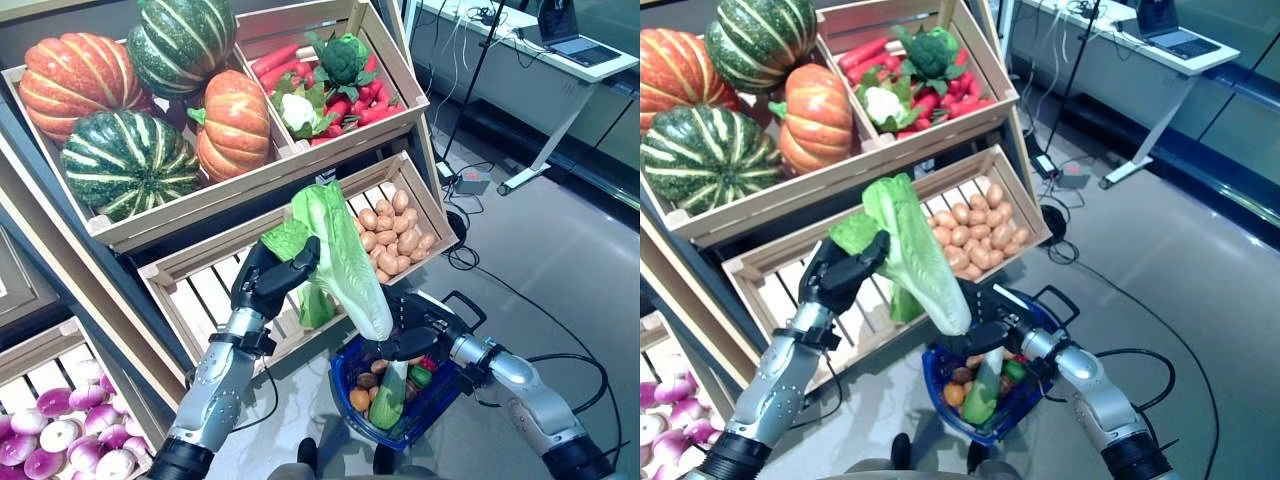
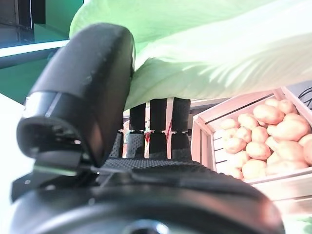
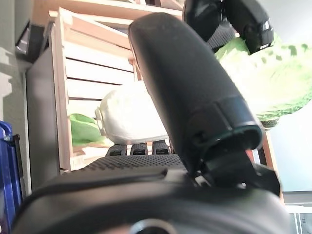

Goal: Put vegetables into the basket

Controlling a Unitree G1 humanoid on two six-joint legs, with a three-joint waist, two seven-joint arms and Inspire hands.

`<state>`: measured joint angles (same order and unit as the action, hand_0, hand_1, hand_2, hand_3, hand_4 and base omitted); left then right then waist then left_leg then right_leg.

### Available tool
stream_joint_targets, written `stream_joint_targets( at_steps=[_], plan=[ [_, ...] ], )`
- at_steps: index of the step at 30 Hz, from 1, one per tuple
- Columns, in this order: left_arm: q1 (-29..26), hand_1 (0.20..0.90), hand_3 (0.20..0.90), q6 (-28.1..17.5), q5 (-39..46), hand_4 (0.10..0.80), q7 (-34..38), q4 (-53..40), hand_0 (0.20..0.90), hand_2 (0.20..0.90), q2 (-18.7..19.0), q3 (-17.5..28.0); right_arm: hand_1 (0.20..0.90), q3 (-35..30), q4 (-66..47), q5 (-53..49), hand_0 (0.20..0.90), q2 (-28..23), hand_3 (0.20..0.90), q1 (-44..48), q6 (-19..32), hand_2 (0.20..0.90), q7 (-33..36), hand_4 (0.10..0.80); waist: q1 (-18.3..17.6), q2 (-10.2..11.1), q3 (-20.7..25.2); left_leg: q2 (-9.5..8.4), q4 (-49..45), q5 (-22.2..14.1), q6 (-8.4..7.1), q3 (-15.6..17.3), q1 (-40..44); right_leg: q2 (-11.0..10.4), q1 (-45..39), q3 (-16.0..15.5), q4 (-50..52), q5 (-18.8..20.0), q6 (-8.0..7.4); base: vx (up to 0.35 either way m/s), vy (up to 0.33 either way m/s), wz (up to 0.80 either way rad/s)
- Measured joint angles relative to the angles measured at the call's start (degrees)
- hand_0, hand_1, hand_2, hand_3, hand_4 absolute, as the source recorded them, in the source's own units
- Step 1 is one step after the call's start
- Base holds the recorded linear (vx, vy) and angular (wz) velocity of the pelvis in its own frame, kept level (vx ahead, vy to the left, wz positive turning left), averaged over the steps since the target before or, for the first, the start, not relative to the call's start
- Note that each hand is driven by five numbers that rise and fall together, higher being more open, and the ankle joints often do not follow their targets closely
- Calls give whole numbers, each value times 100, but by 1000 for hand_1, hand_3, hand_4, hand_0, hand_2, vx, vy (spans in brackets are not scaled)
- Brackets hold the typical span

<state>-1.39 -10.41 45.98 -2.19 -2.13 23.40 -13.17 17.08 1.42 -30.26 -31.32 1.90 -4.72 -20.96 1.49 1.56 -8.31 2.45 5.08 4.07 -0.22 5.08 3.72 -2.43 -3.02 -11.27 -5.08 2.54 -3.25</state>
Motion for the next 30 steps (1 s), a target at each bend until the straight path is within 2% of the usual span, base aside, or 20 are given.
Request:
stream_joint_targets(
  at_steps=[10,15,18,19,21,30],
  plan=[
    [0,300,300,38,-26,400,-140,-1,300,300,4,-199,900,124,0,-174,900,112,900,32,-158,900,496,800,-12,3,14,0,0,-2,3,10,2,0,4,13,0,0,0,0,0,0],
    [-1,300,300,214,-370,400,-380,-3,300,300,68,-272,900,171,0,-177,900,161,900,35,-215,900,543,800,-25,-2,17,0,0,-2,3,17,1,0,8,21,0,0,0,0,0,0],
    [-1,300,300,280,-649,400,-514,-3,300,300,252,-447,900,180,-1,-183,900,169,900,58,-221,900,543,800,-29,-9,23,0,0,-4,5,33,0,1,21,49,0,1,-1,9,-3,-3],
    [-2,300,300,340,-699,400,-600,-4,300,300,272,-442,594,186,-1,-185,594,169,594,58,-241,594,543,596,-29,-12,25,0,0,-5,7,40,-2,1,25,58,0,1,-1,9,-5,-4],
    [-2,300,300,374,-699,400,-673,-5,300,300,273,-443,300,200,-1,-188,300,168,300,58,-267,300,543,400,-31,-14,26,0,0,-7,10,58,-1,3,33,90,0,3,-2,9,-3,-5],
    [-29,300,300,392,-692,400,-853,-16,300,300,321,-457,300,440,0,-243,300,123,300,56,-275,300,610,400,-47,-34,58,1,0,-18,22,107,-1,2,50,124,0,6,-8,2,-1,-1]
  ],
)
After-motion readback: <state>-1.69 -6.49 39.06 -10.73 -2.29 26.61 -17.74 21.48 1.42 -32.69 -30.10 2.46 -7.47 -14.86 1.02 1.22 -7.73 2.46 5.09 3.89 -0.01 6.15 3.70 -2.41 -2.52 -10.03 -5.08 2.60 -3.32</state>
